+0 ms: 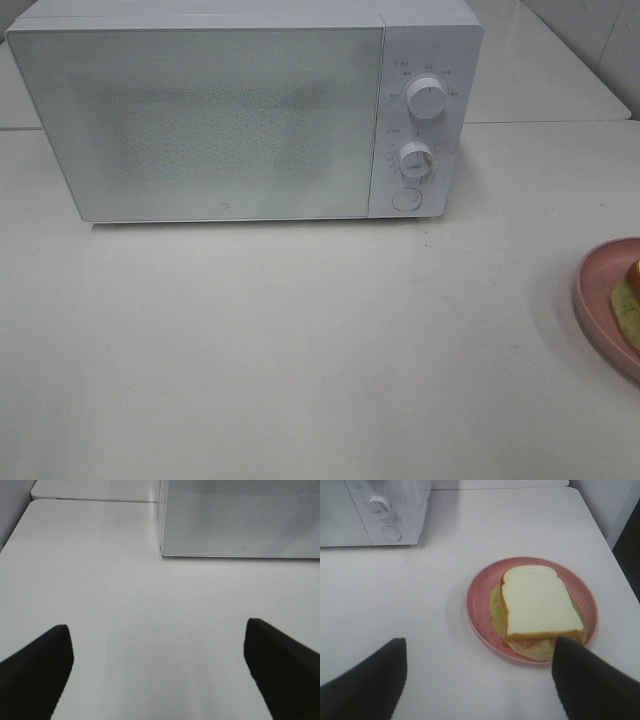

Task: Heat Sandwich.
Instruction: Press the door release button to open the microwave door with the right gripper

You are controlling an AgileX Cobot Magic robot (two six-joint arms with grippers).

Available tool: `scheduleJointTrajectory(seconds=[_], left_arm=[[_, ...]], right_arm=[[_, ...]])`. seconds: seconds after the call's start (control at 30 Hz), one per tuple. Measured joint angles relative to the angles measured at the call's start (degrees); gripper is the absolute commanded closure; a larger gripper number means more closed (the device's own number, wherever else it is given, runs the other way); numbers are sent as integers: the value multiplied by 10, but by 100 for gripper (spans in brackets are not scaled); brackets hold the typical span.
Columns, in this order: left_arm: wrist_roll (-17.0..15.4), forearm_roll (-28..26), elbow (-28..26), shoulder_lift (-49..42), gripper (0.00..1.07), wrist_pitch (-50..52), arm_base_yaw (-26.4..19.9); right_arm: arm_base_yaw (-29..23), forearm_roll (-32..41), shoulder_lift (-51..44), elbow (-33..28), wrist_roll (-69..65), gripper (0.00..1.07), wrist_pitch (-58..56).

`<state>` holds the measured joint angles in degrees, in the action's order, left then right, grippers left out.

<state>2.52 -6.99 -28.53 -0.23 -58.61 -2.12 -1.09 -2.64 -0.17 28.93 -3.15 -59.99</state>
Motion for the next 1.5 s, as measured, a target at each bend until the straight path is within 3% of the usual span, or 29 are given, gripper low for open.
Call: scheduleJointTrajectory(seconds=[0.8,1.5], left_arm=[[0,0,0,0,19,0,0],[0,0,0,0,19,0,0]], right_arm=[[0,5,1,21,0,31,22],[0,9,198,23,0,31,181]])
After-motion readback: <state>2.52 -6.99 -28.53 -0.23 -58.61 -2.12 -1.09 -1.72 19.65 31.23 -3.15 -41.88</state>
